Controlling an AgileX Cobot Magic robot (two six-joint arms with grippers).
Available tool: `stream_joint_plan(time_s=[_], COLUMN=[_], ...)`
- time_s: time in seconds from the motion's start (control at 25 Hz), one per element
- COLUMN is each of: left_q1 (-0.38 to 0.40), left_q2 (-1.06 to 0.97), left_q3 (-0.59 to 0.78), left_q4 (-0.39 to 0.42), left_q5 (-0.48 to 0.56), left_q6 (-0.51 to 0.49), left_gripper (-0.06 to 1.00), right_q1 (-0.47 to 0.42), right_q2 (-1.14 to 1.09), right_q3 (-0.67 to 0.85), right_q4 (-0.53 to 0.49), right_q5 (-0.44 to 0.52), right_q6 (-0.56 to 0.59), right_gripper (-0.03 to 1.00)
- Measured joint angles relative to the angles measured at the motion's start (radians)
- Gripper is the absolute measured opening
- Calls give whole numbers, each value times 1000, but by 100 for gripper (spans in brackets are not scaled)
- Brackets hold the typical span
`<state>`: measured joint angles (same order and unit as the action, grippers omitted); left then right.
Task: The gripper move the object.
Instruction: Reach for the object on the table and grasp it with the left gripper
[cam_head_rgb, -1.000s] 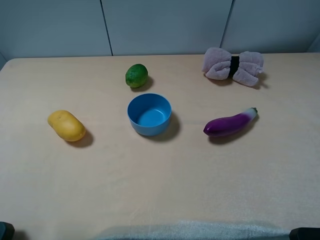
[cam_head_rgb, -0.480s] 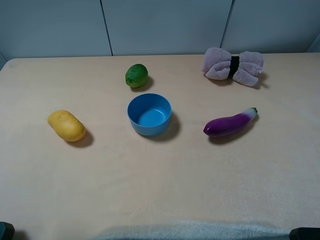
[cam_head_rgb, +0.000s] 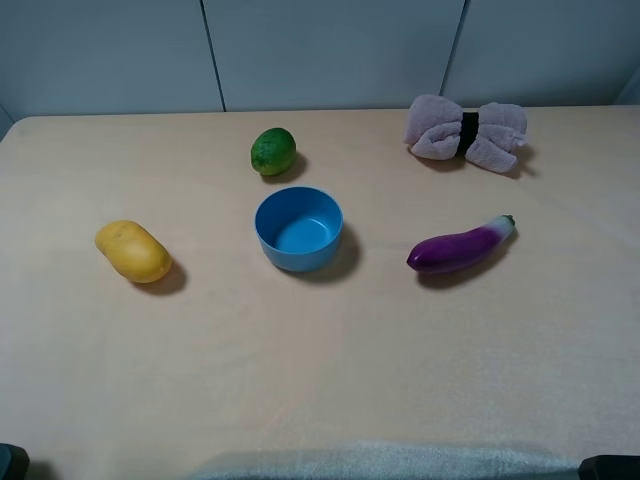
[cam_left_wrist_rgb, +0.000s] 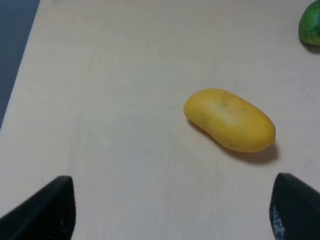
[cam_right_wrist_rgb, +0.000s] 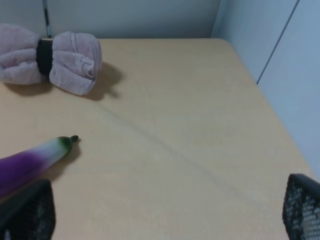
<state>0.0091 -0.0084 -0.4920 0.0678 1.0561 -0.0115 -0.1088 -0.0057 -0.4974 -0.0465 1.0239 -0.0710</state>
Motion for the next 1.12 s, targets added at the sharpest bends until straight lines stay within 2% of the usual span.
stream_joint_plan(time_s=[0.72, 1.12], left_q1=[0, 0], left_q2=[7, 384], left_q3=[0, -42], left_q4=[-9, -10], left_q5=[0, 7], left_q6=[0, -4], left_gripper=[85, 85], right_q1=[0, 0], right_q2=[0, 0], right_q3=[0, 0], right_q4=[0, 0], right_q5=[0, 0], right_q6=[0, 0], right_gripper=[69, 69])
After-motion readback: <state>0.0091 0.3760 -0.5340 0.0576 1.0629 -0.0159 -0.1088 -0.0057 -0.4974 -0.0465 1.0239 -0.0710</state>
